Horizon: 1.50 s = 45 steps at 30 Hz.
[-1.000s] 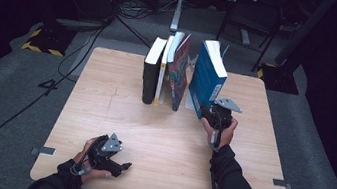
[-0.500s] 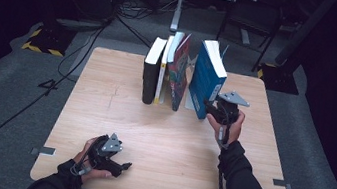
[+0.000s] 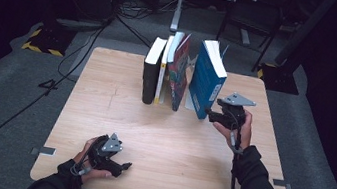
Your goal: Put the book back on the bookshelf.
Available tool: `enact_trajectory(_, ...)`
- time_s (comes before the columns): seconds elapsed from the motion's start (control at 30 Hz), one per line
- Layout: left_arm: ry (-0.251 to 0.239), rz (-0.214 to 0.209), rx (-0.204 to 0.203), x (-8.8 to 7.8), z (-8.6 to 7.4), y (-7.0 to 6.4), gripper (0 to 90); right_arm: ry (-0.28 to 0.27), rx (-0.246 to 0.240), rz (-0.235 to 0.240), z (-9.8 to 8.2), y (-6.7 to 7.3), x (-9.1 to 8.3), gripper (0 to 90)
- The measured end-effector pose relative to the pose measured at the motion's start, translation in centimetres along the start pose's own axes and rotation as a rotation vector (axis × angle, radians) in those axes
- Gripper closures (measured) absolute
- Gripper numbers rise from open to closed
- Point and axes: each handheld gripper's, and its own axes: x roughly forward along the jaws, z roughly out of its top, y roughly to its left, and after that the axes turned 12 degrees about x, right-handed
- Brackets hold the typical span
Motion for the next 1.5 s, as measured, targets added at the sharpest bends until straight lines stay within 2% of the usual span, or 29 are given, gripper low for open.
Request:
enact_trajectory(0.13, 0.0, 0.0, 0.0, 0.0, 0.0, 0.0, 14.4, 0.037, -0.057, 0.034, -0.1, 0.5, -0.7, 36.9)
enact_trajectory(0.47, 0.0, 0.004, 0.0, 0.0, 0.0, 0.0, 14.6, 0.121, -0.136, 0.083, -1.3, 1.2, -2.8, 35.3)
enact_trajectory(0.6, 0.0, 0.003, 0.0, 0.0, 0.0, 0.0, 14.6, 0.136, -0.138, 0.094, -2.1, 1.1, -3.4, 34.6)
enact_trajectory(0.77, 0.0, 0.001, 0.0, 0.0, 0.0, 0.0, 14.5, 0.166, -0.178, 0.082, -3.7, 1.0, -4.6, 33.8)
enact_trajectory(0.93, -0.001, 0.002, -0.001, 0.0, 0.0, 0.0, 14.5, 0.179, -0.181, 0.093, -5.0, 0.8, -5.5, 33.5)
enact_trajectory(1.3, 0.0, 0.001, 0.0, 0.0, 0.0, 0.0, 14.4, 0.194, -0.212, 0.072, -8.7, 0.2, -8.2, 32.7)
enact_trajectory(1.33, 0.0, 0.001, 0.0, 0.0, 0.0, 0.0, 14.4, 0.203, -0.223, 0.063, -9.5, 0.0, -8.6, 32.6)
enact_trajectory(1.5, 0.0, 0.001, 0.0, 0.0, 0.0, 0.0, 14.4, 0.209, -0.217, 0.058, -11.0, -0.6, -9.4, 32.5)
